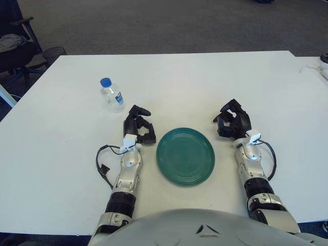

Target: Put the bottle into the plate.

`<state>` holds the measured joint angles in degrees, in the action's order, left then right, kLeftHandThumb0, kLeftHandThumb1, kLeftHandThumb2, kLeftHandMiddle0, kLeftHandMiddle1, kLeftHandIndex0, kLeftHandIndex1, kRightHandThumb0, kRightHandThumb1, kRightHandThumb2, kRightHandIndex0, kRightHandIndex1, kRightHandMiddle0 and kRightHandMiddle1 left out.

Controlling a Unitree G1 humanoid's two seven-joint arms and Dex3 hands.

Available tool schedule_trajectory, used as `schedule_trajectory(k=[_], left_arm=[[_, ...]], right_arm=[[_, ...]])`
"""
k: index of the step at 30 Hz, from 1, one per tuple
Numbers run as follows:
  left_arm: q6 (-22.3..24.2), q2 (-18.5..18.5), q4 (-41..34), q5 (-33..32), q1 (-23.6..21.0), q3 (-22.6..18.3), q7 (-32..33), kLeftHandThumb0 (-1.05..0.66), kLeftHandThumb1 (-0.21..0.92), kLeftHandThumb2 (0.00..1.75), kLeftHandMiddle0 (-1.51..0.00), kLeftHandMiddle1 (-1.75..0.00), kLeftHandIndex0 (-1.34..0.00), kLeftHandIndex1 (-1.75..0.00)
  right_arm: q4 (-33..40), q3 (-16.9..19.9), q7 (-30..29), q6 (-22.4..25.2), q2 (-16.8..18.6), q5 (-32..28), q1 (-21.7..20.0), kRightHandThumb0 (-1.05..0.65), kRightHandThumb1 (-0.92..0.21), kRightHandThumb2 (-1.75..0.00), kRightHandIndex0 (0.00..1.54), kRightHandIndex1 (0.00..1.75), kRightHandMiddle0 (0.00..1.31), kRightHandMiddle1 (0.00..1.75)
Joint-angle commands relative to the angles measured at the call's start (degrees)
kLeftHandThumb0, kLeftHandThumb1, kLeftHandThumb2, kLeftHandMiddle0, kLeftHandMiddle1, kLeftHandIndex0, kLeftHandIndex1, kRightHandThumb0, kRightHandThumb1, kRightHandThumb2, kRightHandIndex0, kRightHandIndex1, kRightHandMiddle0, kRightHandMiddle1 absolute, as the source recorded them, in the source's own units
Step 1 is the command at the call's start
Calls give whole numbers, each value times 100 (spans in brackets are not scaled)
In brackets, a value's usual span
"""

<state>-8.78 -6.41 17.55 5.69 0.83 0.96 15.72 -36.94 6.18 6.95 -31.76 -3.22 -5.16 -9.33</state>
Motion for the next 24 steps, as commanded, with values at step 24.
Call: schedule_trajectory(k=[24], left_arm=[[440,-112,45,18,363,-38,239,0,-6,175,-89,-174,-67,-175]], right_arm=[[47,-204,-60,867,351,55,1012,0,-31,-121,78,137,42,175]])
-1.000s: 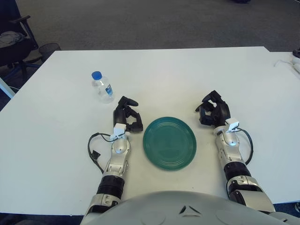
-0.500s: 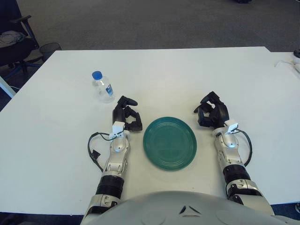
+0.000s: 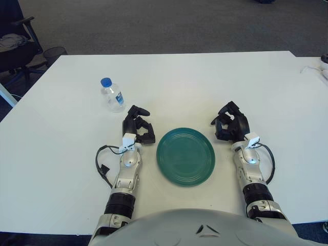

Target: Put the bottle into the plate.

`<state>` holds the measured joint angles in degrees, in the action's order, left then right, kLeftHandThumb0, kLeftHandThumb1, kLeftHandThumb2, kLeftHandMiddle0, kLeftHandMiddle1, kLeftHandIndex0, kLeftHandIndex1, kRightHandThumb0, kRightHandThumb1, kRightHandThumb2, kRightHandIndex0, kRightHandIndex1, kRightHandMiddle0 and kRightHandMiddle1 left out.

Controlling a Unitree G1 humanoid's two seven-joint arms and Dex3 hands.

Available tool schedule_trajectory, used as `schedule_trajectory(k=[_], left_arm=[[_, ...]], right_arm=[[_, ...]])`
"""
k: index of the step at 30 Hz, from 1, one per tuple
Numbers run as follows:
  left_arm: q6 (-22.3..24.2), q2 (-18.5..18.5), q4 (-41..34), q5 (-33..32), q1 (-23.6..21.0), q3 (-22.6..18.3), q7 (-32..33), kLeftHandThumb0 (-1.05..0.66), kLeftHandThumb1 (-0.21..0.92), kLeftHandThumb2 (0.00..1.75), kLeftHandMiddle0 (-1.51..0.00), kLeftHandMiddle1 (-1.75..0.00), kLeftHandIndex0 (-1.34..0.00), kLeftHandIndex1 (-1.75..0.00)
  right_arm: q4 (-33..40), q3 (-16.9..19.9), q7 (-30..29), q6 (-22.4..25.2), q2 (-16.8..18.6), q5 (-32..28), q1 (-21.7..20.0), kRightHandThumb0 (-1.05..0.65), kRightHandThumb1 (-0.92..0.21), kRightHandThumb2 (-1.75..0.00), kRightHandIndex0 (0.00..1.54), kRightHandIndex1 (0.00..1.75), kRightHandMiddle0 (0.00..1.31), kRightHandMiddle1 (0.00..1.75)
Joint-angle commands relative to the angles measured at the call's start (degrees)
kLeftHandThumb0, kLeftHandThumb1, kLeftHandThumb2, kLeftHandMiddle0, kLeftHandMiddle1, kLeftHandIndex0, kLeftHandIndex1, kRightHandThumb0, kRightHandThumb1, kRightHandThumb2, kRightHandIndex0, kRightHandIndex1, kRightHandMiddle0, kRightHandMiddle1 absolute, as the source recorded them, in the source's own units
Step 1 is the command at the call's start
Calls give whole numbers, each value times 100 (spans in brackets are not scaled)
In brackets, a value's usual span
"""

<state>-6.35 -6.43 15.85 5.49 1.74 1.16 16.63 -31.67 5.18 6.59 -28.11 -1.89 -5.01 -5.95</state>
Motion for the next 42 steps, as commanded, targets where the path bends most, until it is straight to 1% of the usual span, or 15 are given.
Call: schedule_trajectory(k=[1,4,8,10,11,12,15,16,18,20,23,28,33,40,42], left_arm=[[182,-118,213,46,271,-65,182,0,-6,175,-89,-174,-67,-175],[-33,-220,224,128,223,-193,610,0,-6,174,-90,-173,-66,-175],[-530,-341,311,438,108,-322,1511,0,-2,169,-88,-169,-64,-175],[-775,-339,429,596,60,-324,1851,0,4,160,-84,-163,-62,-175],[-1027,-302,485,881,43,-297,2272,0,7,157,-82,-164,-59,-175],[-1218,-271,543,1091,18,-279,2589,0,14,151,-76,-168,-53,-174],[-1433,-233,387,1870,88,-156,3568,-1,28,136,-65,-172,-42,-173],[-1467,-225,409,1989,80,-140,3739,-1,33,131,-61,-173,-38,-173],[-1599,-220,489,2210,16,-132,4155,-1,36,127,-58,-174,-36,-172],[-1743,-206,565,2324,-32,-117,4453,-1,46,115,-50,-174,-29,-174],[-2117,-188,645,2508,-117,-87,5027,-1,54,105,-45,-172,-24,-174],[-2636,-124,922,2695,-284,-74,5673,-1,59,98,-43,-168,-21,-175],[-2859,-118,1018,2728,-391,-95,5939,-1,58,98,-41,-167,-25,-175],[-2658,-194,1012,2572,-524,-224,5978,-1,60,97,-28,-172,-33,-175],[-2449,-210,978,2487,-571,-299,5913,-1,63,93,-24,-173,-32,-173]], right_arm=[[-480,-105,-27,506,218,39,674,0,-31,-121,78,137,42,175],[-504,-116,-47,518,203,64,666,0,-32,-120,78,137,42,175],[-507,-135,-64,530,189,93,663,0,-32,-119,79,135,42,175],[-511,-135,-66,533,189,98,661,0,-32,-119,79,133,43,175],[-508,-133,-62,531,192,96,666,0,-32,-119,79,133,43,175],[-514,-132,-62,530,194,96,662,0,-31,-119,80,132,44,175],[-530,-124,-4,531,202,53,656,0,-29,-121,81,130,47,175],[-531,-122,9,531,202,44,656,0,-29,-121,82,129,47,175],[-570,-112,37,517,204,21,638,0,-29,-121,82,129,48,175],[-593,-107,46,515,203,16,629,0,-27,-123,82,127,50,175],[-625,-105,44,522,202,22,613,0,-25,-124,83,127,53,175],[-700,-91,75,507,204,-7,568,0,-24,-126,83,128,54,175],[-759,-67,136,499,208,-57,529,0,-24,-126,83,128,55,175],[-833,-31,148,484,224,-68,474,0,-24,-126,83,127,55,175],[-869,-21,153,472,225,-72,447,0,-24,-126,83,128,54,175]])
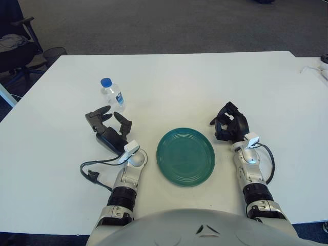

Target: Put the bottle into the plate.

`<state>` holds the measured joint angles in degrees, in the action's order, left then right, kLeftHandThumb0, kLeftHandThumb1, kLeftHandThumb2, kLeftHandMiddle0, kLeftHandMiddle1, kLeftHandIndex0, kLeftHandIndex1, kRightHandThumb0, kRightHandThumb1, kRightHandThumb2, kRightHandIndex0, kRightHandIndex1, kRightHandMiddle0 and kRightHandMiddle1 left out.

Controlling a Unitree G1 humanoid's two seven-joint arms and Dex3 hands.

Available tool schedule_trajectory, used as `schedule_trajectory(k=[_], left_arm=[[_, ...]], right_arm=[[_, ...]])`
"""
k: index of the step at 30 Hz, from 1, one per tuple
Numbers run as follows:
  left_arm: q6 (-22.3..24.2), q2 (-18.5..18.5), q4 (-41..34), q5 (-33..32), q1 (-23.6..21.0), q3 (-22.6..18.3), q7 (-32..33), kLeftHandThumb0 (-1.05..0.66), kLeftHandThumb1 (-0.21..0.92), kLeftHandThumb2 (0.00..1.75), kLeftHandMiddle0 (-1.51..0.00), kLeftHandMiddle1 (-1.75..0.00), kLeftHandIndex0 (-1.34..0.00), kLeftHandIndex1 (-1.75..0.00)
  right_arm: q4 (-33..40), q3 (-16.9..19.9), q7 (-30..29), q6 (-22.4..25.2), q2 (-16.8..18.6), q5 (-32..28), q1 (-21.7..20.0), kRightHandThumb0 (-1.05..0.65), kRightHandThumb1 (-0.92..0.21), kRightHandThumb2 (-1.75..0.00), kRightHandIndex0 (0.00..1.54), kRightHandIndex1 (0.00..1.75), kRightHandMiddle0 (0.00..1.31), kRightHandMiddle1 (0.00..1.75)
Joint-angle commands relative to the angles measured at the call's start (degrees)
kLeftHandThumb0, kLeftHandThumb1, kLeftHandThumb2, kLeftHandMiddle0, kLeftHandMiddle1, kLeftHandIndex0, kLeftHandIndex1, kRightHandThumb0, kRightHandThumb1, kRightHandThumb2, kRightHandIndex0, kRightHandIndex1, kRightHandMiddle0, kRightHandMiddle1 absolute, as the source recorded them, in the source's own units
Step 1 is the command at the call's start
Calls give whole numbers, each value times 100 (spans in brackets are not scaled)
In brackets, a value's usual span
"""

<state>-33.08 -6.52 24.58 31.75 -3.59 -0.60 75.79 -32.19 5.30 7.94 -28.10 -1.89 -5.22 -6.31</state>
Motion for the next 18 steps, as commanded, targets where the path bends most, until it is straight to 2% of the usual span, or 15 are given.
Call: schedule_trajectory(k=[1,4,6,7,10,12,15,18], left_arm=[[325,-213,82,-180,-51,-155,-40,-1,65,90,-22,-174,-32,-172],[761,-238,-29,-401,-121,-265,-305,-26,69,84,-7,-174,-32,-174],[948,-222,-51,-497,-189,-306,-409,-32,72,79,-4,-174,-31,-174],[1194,-184,-7,-618,-347,-391,-534,-34,73,77,-2,-175,-30,-174],[1816,-87,120,-919,-772,-616,-803,-36,82,66,-1,-175,-26,-174],[2071,-55,168,-1040,-942,-707,-885,-36,88,57,0,-175,-22,-175],[2260,-23,262,-1208,-1105,-813,-991,-36,91,53,0,-175,-21,-175],[2321,208,706,-1483,-1511,-1037,-1163,-36,92,52,0,-175,-20,-175]], right_arm=[[-829,-29,20,464,225,-52,475,0,-24,-126,83,128,54,175],[-903,-15,-6,456,221,-34,427,0,-24,-127,83,129,54,175],[-954,-7,-15,456,217,-29,390,0,-24,-127,83,129,54,175],[-995,-2,-14,462,213,-30,362,0,-24,-127,83,129,54,175],[-1099,14,19,446,208,-44,303,0,-24,-127,82,129,54,175],[-1154,26,50,418,209,-54,274,0,-23,-128,81,132,54,175],[-1231,45,109,375,207,-72,230,0,-22,-130,81,134,54,175],[-1304,57,138,349,210,-70,187,0,-22,-131,81,136,54,175]])
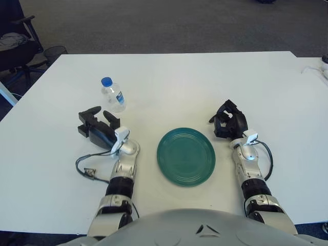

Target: Put the bottle into the plate.

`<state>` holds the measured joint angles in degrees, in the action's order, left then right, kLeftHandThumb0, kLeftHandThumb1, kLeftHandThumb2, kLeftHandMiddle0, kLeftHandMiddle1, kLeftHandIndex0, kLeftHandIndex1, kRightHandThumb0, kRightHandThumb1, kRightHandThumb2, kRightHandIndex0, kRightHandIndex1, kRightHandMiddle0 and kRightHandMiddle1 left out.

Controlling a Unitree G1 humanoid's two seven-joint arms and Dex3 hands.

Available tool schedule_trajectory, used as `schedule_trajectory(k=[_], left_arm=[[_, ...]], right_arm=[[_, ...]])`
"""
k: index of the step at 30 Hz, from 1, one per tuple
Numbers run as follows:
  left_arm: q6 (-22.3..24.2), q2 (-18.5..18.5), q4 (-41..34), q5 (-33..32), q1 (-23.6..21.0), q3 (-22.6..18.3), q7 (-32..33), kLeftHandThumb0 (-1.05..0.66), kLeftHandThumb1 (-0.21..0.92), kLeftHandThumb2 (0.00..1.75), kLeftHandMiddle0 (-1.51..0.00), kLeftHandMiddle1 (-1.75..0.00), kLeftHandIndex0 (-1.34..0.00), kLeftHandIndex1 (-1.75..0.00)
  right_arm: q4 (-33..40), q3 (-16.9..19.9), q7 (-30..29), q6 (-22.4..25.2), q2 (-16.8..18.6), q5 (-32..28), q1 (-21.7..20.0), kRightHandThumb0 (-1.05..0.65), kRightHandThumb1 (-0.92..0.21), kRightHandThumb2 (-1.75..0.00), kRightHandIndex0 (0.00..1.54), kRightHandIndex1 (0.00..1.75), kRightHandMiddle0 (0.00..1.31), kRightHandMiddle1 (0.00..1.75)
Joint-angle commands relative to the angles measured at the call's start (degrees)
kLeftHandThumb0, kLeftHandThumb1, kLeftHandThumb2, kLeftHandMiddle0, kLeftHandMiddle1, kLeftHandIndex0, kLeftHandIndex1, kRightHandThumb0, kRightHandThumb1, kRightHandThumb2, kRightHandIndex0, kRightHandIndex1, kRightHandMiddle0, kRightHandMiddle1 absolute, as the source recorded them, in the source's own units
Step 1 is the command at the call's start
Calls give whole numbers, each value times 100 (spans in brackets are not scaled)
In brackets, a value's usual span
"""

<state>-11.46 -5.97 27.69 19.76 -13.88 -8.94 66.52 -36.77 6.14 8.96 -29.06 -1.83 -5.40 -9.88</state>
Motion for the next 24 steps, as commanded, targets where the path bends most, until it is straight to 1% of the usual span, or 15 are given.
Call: schedule_trajectory(k=[1,4,9,12,13,14,15,16,17,19,22,23,24], left_arm=[[156,219,529,-340,-590,-257,-265,-36,92,52,0,-175,-20,-175],[176,312,760,-436,-807,-356,-286,-36,92,51,0,-175,-20,-175],[148,416,971,-522,-1000,-423,-336,-36,92,51,-1,-175,-20,-175],[143,627,1100,-597,-1118,-487,-524,-36,92,51,-1,-175,-20,-175],[142,686,1145,-617,-1150,-497,-578,-53,92,54,0,-169,-13,-175],[137,718,1178,-629,-1170,-500,-607,-65,92,56,0,-164,-8,-175],[135,770,1221,-647,-1200,-508,-659,-69,92,57,0,-163,-6,-175],[130,858,1294,-676,-1253,-521,-752,-75,92,58,0,-155,-4,-175],[124,923,1348,-697,-1291,-532,-821,-78,92,58,0,-150,-3,-175],[99,1045,1487,-736,-1370,-545,-957,-85,92,58,0,-130,-1,-175],[6,1170,1740,-775,-1467,-537,-1089,-91,92,57,0,-113,0,-169],[-35,1212,1835,-788,-1499,-531,-1129,-93,92,55,0,-107,0,-161],[-92,1254,1936,-781,-1524,-506,-1174,-95,92,51,0,-98,0,-148]], right_arm=[[-868,-22,35,439,206,-47,532,0,-21,-131,81,136,54,175],[-917,-9,14,437,211,-36,501,0,-21,-131,81,135,55,175],[-967,5,5,443,208,-39,462,0,-21,-131,82,134,55,175],[-990,5,2,465,207,-34,439,0,-21,-131,83,133,56,175],[-1005,7,5,470,203,-34,428,0,-20,-131,83,131,56,175],[-1018,10,8,472,200,-35,420,0,-20,-131,84,130,57,175],[-1031,11,10,477,198,-35,412,0,-20,-131,84,130,57,175],[-1046,12,10,483,195,-34,403,0,-20,-131,84,129,57,175],[-1058,13,10,487,194,-33,397,0,-20,-131,84,129,57,175],[-1085,20,17,490,189,-38,386,0,-20,-131,85,128,58,175],[-1122,32,26,479,187,-47,375,0,-19,-131,85,128,58,175],[-1133,34,27,476,190,-48,371,0,-19,-131,85,128,58,175],[-1147,38,42,474,192,-55,365,0,-19,-132,85,128,58,175]])
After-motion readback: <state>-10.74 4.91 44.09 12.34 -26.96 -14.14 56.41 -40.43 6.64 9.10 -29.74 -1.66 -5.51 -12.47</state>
